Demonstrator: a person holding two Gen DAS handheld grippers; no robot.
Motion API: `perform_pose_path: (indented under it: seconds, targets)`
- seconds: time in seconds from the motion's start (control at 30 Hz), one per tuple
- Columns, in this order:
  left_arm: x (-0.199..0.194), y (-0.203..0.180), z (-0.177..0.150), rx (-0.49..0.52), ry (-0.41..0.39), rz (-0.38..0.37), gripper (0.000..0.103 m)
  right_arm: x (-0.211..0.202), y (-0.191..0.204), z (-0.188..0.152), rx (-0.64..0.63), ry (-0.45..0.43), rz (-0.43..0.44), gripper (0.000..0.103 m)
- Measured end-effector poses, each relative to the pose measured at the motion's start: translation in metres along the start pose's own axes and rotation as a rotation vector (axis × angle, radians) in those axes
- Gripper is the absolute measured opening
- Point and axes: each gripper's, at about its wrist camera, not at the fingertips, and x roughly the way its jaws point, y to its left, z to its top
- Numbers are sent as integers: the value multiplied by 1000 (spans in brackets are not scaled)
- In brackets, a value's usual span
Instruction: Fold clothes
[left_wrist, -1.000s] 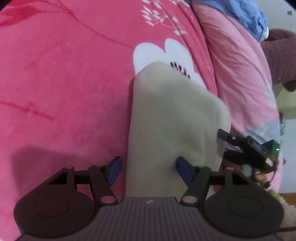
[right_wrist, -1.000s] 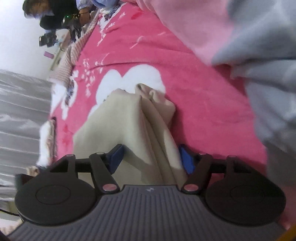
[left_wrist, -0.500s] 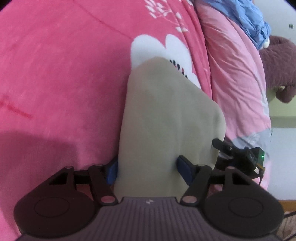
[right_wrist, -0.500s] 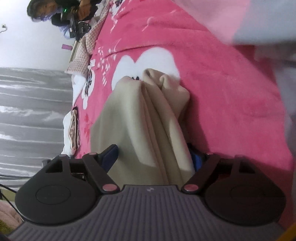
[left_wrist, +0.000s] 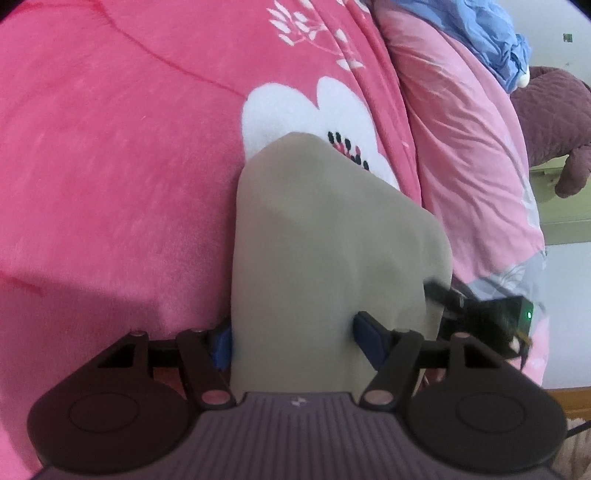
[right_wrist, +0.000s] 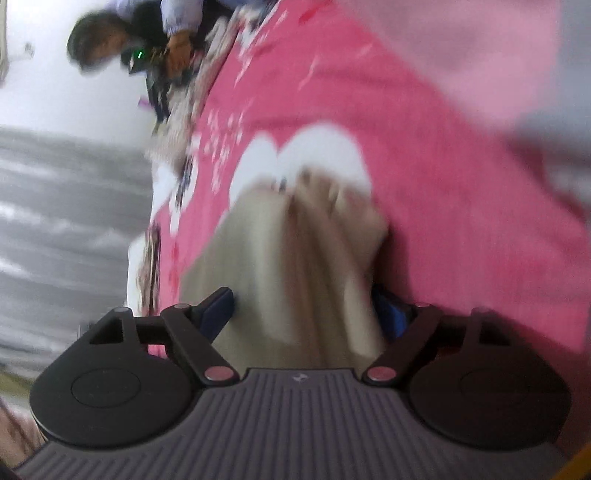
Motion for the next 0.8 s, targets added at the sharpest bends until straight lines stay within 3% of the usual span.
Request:
perform_pose_path:
  seconds: [0.13, 0.33, 0.43, 0.57, 0.73, 0.8]
  targets:
    - [0, 0, 0, 4, 0, -2, 68, -3, 2, -6, 0, 52, 5, 82]
    - [0, -1, 0, 4, 0, -2, 67, 16, -7, 18, 93, 18, 94, 84]
    - [0, -3, -3, 1, -12, 13, 64, 30, 0, 22, 65, 32, 104, 84]
    - [-6, -14, -10, 17, -34, 47, 55, 23, 6, 18, 58, 49, 91, 56]
    - [-19, -41, -21, 60, -69, 100, 40, 10, 32, 12, -18, 36, 50, 46]
    - [-29, -54, -28, 88, -87, 117, 39, 4, 49, 8, -67, 30, 40, 40]
